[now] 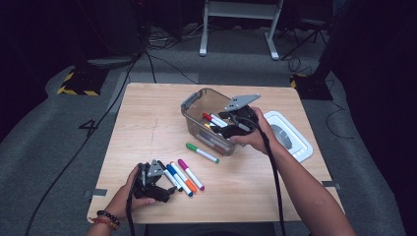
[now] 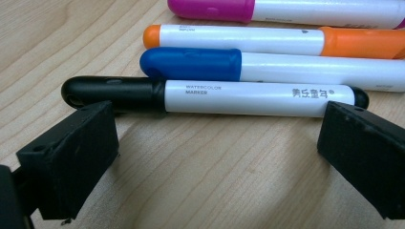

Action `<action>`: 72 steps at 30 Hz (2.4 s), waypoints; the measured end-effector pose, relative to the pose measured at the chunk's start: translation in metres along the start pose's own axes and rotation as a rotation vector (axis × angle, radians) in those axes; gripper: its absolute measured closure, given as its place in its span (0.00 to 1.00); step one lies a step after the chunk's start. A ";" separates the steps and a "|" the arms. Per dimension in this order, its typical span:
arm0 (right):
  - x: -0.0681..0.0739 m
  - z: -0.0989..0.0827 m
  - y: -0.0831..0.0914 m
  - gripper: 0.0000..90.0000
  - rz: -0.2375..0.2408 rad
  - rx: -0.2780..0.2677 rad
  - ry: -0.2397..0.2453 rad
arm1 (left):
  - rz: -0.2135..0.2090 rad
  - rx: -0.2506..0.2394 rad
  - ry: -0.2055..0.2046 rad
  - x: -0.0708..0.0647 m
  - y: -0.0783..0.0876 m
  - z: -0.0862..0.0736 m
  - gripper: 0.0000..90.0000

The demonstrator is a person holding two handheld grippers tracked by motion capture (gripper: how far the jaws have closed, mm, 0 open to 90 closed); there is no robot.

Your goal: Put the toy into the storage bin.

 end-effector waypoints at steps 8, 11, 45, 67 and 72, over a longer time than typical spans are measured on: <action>0.026 -0.016 0.051 0.42 0.028 -0.099 0.047 | 0.003 0.000 0.001 0.000 0.000 0.000 0.01; 0.032 -0.028 0.063 0.42 0.039 -0.116 0.041 | 0.002 0.000 0.001 0.000 0.000 0.000 0.01; 0.115 -0.089 -0.081 0.49 0.124 -0.025 0.074 | 0.002 -0.002 0.003 0.000 0.000 0.000 0.01; 0.110 -0.096 -0.121 0.81 0.127 0.099 0.004 | 0.006 0.000 0.004 -0.001 0.002 -0.003 0.01; 0.105 -0.101 -0.114 0.82 0.132 0.112 0.007 | 0.005 0.000 0.003 -0.001 0.002 -0.003 0.01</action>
Point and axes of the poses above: each handheld gripper's, and its own axes: y roughly backward along the jaws, z roughly out of its top, x roughly to its left, the point moved 5 cm from there along -y, roughly forward along the jaws, and after that the axes turned 5 degrees about -z, right-handed, at the moved point
